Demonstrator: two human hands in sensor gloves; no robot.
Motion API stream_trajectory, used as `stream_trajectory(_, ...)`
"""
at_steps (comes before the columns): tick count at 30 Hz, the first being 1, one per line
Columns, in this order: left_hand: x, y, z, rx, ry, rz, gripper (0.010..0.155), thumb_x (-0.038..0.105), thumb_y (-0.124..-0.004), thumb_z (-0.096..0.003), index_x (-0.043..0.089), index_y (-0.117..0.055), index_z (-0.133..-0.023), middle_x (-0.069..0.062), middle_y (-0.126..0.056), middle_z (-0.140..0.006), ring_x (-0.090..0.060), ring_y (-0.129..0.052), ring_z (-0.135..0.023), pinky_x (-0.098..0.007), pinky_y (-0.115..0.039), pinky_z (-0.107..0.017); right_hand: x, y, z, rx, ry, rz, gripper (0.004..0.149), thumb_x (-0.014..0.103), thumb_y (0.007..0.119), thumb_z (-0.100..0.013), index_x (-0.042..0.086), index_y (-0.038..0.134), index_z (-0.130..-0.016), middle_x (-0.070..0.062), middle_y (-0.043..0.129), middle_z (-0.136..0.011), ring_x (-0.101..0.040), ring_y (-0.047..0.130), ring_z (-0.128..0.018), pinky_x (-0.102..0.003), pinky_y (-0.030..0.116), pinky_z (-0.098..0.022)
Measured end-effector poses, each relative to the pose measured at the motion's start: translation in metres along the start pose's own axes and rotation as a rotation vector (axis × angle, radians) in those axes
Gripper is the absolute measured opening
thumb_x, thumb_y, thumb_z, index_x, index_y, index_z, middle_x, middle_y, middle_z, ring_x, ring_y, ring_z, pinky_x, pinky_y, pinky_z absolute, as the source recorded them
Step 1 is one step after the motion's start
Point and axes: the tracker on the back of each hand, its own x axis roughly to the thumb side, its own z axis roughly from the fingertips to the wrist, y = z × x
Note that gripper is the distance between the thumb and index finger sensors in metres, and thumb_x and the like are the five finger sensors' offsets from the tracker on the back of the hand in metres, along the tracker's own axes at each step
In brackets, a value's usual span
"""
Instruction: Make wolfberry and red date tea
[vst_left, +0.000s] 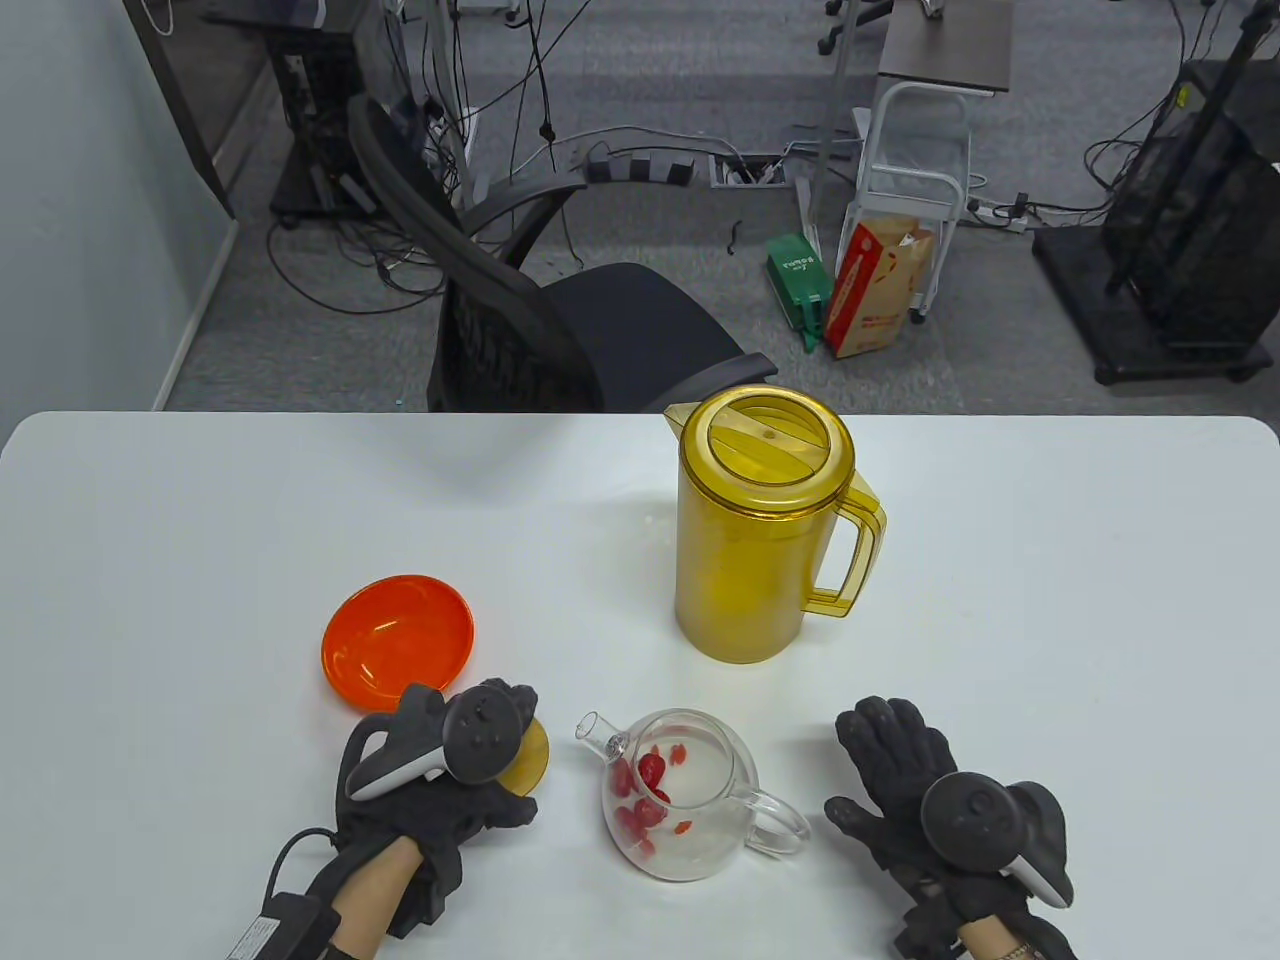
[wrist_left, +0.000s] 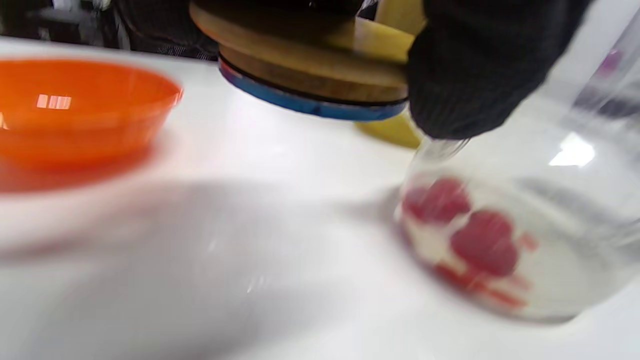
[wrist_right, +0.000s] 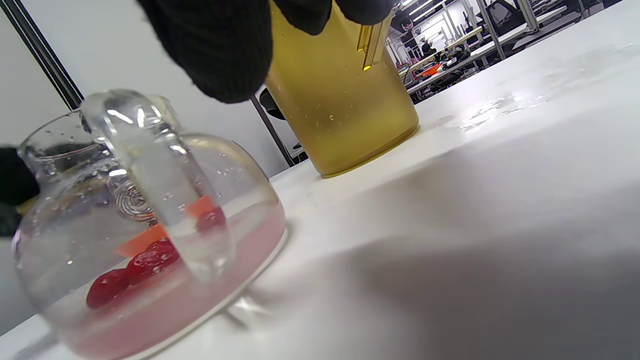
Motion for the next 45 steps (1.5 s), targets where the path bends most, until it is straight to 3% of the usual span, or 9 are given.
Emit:
stream_trajectory(4, 0.042, 0.037, 0.003, 0.045, -0.089, -0.010, 0.097, 0.052, -0.091, -0.0426, 0.014, -0.035, -0.112, -0.021, -0.040, -0.120, -0.048, -0.054, -0.110, -0.058, -0.058, -0.076, 0.001, 0.000, 0.000, 0.006, -0.009, -0.004, 0.079, 0.041, 0.084, -0.053, 0.014, 0.042, -0.115, -0.016, 0.035, -0.121, -0.042, 0.029, -0.108, -0.058, 0.029, -0.076)
stream_trajectory(6, 0.061, 0.043, -0.003, 0.045, -0.131, -0.003, 0.097, 0.052, -0.091, -0.0426, 0.015, -0.035, -0.112, -0.021, -0.040, -0.120, -0.048, -0.054, -0.110, -0.058, -0.058, -0.076, 0.001, 0.000, -0.001, 0.005, -0.012, -0.004, 0.079, 0.041, 0.084, -0.053, 0.014, 0.042, -0.115, -0.016, 0.035, -0.121, -0.042, 0.029, -0.108, -0.058, 0.029, -0.076)
stream_trajectory(12, 0.111, 0.025, -0.037, -0.028, -0.246, 0.023, 0.097, 0.052, -0.091, -0.0426, 0.015, -0.035, -0.112, -0.021, -0.040, -0.120, -0.047, -0.054, -0.111, -0.058, -0.057, -0.077, 0.001, 0.000, 0.000, 0.011, -0.015, -0.007, 0.080, 0.041, 0.084, -0.053, 0.014, 0.042, -0.115, -0.016, 0.035, -0.121, -0.042, 0.029, -0.108, -0.058, 0.029, -0.076)
stream_trajectory(16, 0.122, 0.010, -0.050, -0.103, -0.264, 0.016, 0.096, 0.052, -0.091, -0.0432, 0.015, -0.035, -0.112, -0.021, -0.039, -0.120, -0.048, -0.053, -0.111, -0.058, -0.057, -0.076, 0.000, -0.001, 0.000, 0.002, -0.017, -0.008, 0.079, 0.041, 0.084, -0.053, 0.014, 0.042, -0.115, -0.016, 0.035, -0.121, -0.042, 0.029, -0.108, -0.058, 0.029, -0.076)
stream_trajectory(28, 0.121, -0.010, -0.058, -0.133, -0.277, -0.009, 0.094, 0.051, -0.089, -0.0449, 0.014, -0.035, -0.112, -0.022, -0.037, -0.120, -0.049, -0.048, -0.111, -0.060, -0.053, -0.077, 0.000, 0.000, 0.000, 0.009, -0.019, -0.016, 0.079, 0.041, 0.084, -0.053, 0.014, 0.042, -0.115, -0.016, 0.035, -0.121, -0.042, 0.029, -0.108, -0.058, 0.029, -0.076)
stream_trajectory(32, 0.119, -0.008, -0.055, -0.172, -0.296, 0.001, 0.096, 0.054, -0.086, -0.0466, 0.013, -0.030, -0.113, -0.024, -0.028, -0.121, -0.050, -0.039, -0.113, -0.065, -0.042, -0.077, 0.000, 0.000, 0.000, 0.010, -0.020, -0.015, 0.079, 0.041, 0.084, -0.053, 0.014, 0.042, -0.115, -0.016, 0.035, -0.121, -0.042, 0.029, -0.108, -0.058, 0.029, -0.076)
stream_trajectory(35, 0.111, 0.005, -0.046, -0.110, -0.330, 0.059, 0.095, 0.054, -0.085, -0.0477, 0.012, -0.030, -0.113, -0.024, -0.028, -0.121, -0.051, -0.036, -0.114, -0.067, -0.039, -0.076, 0.001, 0.000, 0.000, 0.015, -0.025, -0.008, 0.079, 0.041, 0.084, -0.053, 0.014, 0.042, -0.115, -0.016, 0.035, -0.121, -0.042, 0.029, -0.108, -0.058, 0.029, -0.076)
stream_trajectory(41, 0.076, 0.033, -0.018, 0.024, -0.268, 0.054, 0.093, 0.055, -0.083, -0.0490, 0.011, -0.032, -0.114, -0.024, -0.030, -0.122, -0.052, -0.036, -0.113, -0.068, -0.041, -0.075, 0.002, 0.002, -0.001, 0.025, -0.034, 0.001, 0.079, 0.041, 0.084, -0.053, 0.013, 0.043, -0.115, -0.016, 0.036, -0.121, -0.042, 0.029, -0.108, -0.058, 0.029, -0.076)
stream_trajectory(45, 0.051, 0.029, -0.003, 0.042, -0.225, 0.074, 0.093, 0.056, -0.082, -0.0490, 0.011, -0.032, -0.113, -0.024, -0.029, -0.122, -0.051, -0.036, -0.114, -0.068, -0.041, -0.075, 0.003, 0.002, -0.001, 0.029, -0.029, 0.001, 0.079, 0.041, 0.084, -0.053, 0.013, 0.043, -0.115, -0.016, 0.036, -0.121, -0.042, 0.030, -0.108, -0.058, 0.029, -0.076)
